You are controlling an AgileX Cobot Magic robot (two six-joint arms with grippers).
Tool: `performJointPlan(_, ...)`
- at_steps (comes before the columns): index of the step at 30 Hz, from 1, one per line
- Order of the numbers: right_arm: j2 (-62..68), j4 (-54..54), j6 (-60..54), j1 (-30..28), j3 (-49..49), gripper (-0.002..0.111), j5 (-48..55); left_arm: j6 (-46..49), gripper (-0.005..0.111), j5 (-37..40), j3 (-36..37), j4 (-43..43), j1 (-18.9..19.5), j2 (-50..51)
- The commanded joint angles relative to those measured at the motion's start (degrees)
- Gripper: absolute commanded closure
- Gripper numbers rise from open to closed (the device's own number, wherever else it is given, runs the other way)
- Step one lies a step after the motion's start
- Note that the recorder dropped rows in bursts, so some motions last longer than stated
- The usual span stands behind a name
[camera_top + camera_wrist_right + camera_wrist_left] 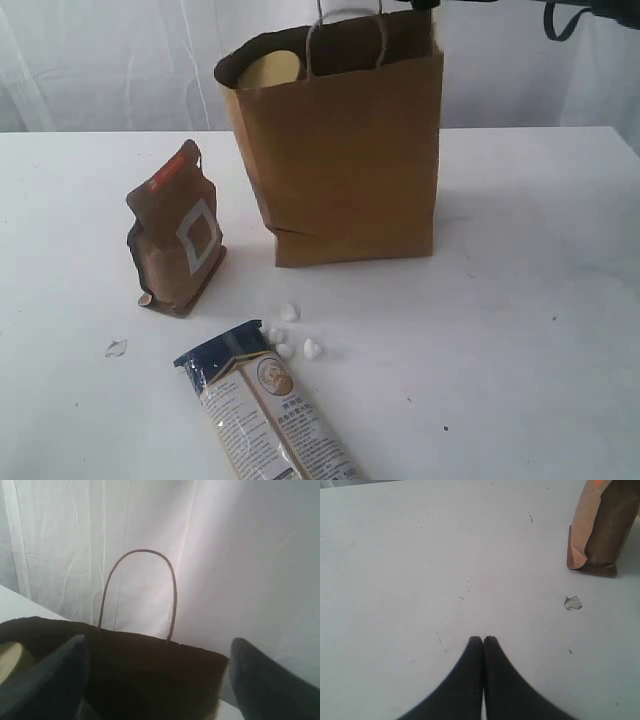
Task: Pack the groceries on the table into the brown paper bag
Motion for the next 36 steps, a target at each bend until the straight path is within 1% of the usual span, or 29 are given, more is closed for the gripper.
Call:
performJointPlan(1, -0.39, 0.28, 0.25, -0.06, -0.05, 0.036, -0.20, -0.54, 0.107, 0.01, 0.19, 0.02, -0.33, -0.17)
performJointPlan(8, -0.39, 0.28, 0.25, -0.06, -0.05, 0.036, -0.83, -0.54, 0.107, 0.01, 0.19, 0.02, -0.33, -0.17)
performJointPlan(10, -0.39, 0.28, 2.34, -0.06, -0.05, 0.036, -0.83, -0.54, 0.107, 0.01, 0.19, 0.02, -0.33, -0.17)
performJointPlan(12, -0.87, 0.28, 6.82, -0.06, 0.20, 0.036, -0.83, -0.54, 0.107, 0.01, 0.19, 0.02, -0.33, -0.17)
performJointPlan(14, -1.61, 0.10, 8.20, -0.06, 0.55, 0.036, -0.35, -0.54, 0.107, 0.01, 0.19, 0.02, -0.33, -0.17)
performJointPlan(16, -2.64, -1.18, 8.20, -0.06, 0.81, 0.036, -0.10, -0.54, 0.107, 0.01, 0.19, 0.02, -0.33, -0.17)
performJointPlan(19, -4.57, -6.48, 8.20, -0.06, 0.83, 0.036, 0.03, -0.54, 0.107, 0.01, 0.19, 0.02, -0.33, -0.17)
performJointPlan(21, -6.67, -9.00, 8.93, -0.06, 0.93, 0.038, -1.03, -0.54, 0.107, 0.01, 0.19, 0.13, -0.33, -0.17)
performJointPlan(23, -9.04, -9.52, 10.94, -0.06, 0.92, 0.044, -2.73, -0.54, 0.107, 0.01, 0.19, 0.13, -0.33, -0.17)
performJointPlan(26, -12.52, -10.00, 11.22, -0.06, 2.13, 0.061, -8.55, -0.54, 0.107, 0.01, 0.19, 0.13, -0.33, -0.17)
performJointPlan(28, -14.63, -10.00, 10.54, -0.06, 4.26, 0.076, -16.99, -0.54, 0.107, 0.01, 0.19, 0.13, -0.33, -0.17)
performJointPlan(30, -15.69, -9.45, 9.11, -0.06, 6.91, 0.089, -27.69, -0.54, 0.107, 0.01, 0.19, 0.13, -0.33, -0.17)
performJointPlan(32, -16.04, -6.76, 4.63, -0.06, 10.08, 0.100, -38.50, -0.54, 0.107, 0.01, 0.19, 0.13, -0.33, -0.17)
performJointPlan(33, -16.04, -3.78, 0.49, -0.06, 11.82, 0.105, -44.45, -0.54, 0.107, 0.01, 0.19, 0.13, -0.33, -0.17)
performJointPlan(34, -15.76, -0.42, -4.25, -0.06, 13.58, 0.108, -49.69, -0.54, 0.107, 0.01, 0.19, 0.13, -0.33, -0.17)
performJointPlan(36, -15.37, 6.70, -15.70, -0.82, 17.39, 0.108, -55.67, -0.54, 0.107, 0.01, 0.19, 0.13, -0.33, -0.17)
